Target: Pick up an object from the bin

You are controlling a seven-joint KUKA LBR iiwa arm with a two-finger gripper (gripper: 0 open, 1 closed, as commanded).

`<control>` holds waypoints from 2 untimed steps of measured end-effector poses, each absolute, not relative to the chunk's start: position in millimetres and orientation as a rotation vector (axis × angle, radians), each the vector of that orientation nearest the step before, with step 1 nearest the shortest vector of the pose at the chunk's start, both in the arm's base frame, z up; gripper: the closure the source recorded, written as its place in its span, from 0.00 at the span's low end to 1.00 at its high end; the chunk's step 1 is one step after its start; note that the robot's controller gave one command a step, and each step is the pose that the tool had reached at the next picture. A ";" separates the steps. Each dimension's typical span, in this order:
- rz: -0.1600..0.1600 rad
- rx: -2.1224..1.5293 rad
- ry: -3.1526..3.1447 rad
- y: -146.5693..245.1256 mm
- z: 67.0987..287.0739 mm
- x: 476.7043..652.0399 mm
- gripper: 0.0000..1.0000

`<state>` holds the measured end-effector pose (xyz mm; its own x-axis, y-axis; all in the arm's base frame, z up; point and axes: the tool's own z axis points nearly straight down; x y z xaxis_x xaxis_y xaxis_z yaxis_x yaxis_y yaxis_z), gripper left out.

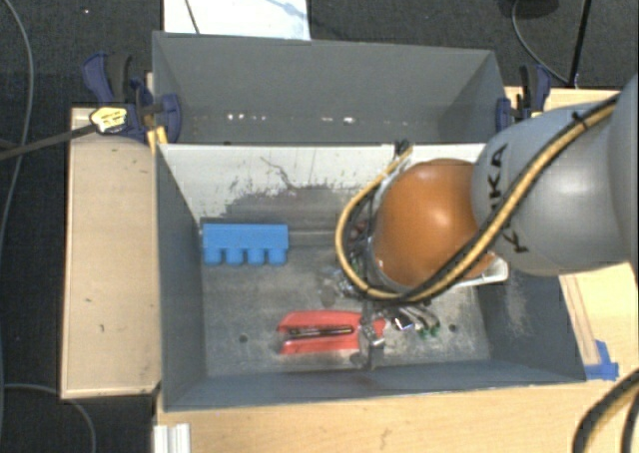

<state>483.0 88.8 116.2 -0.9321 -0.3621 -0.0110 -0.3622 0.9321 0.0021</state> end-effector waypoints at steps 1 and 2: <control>0.006 -0.935 2.996 102.7 91.9 493.2 1.00; 0.006 -0.932 2.997 102.7 91.9 493.3 1.00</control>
Offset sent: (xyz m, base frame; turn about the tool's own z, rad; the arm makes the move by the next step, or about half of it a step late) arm 0.0000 0.0000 0.0000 0.0000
